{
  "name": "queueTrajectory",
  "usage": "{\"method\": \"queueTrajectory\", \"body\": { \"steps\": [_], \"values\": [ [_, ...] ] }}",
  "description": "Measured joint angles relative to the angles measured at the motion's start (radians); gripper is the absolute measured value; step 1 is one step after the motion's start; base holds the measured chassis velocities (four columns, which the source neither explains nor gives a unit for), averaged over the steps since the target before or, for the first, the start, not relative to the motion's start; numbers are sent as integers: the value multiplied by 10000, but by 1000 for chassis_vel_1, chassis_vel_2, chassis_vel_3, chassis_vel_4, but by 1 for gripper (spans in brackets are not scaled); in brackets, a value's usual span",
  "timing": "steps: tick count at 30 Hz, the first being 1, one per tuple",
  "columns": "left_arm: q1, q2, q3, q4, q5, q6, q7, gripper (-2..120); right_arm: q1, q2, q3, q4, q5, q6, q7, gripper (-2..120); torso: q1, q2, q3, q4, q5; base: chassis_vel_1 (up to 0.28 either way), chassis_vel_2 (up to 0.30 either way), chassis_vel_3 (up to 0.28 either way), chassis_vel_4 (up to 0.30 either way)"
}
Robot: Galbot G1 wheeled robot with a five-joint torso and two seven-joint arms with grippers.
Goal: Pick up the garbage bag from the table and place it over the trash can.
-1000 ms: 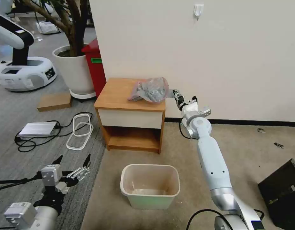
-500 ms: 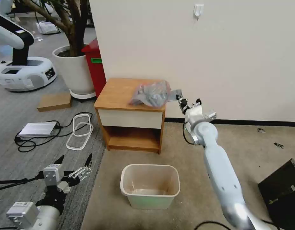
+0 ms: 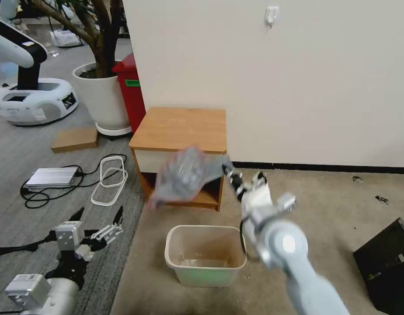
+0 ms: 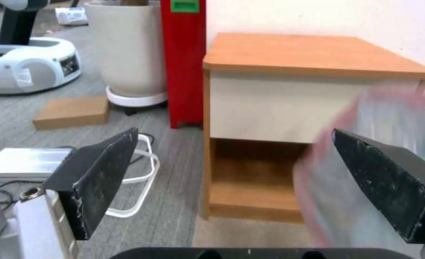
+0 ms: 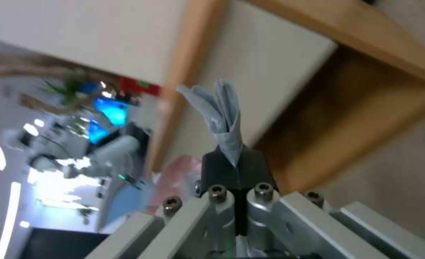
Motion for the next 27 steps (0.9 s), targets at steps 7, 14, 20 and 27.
{"method": "queueTrajectory", "body": {
  "steps": [7, 14, 20, 27],
  "values": [
    [-242, 92, 290, 0, 25, 66, -26, 100, -1318, -413, -503, 343, -946, 218, 825, 0, 1, -1, 0, 0, 1, 0, 0, 0, 0],
    [-392, 127, 373, 0, 21, 101, -31, 100, -1825, -715, -477, 726, -1282, 227, 1882, 0, 0, 0, 0, -1, 0, 0, 0, 0, 0],
    [-535, 129, 458, 0, 17, 105, -31, 100, -2247, -865, -520, 877, -1371, 210, 2295, 0, 0, 0, 0, -1, 0, 0, 0, 0, 0],
    [-695, 310, 497, -2, -2, 108, -31, 100, -2454, -546, -981, 760, -2335, 47, 2814, 28, 0, 0, 1, 0, -1, 0, 0, 0, 0]
  ]
}}
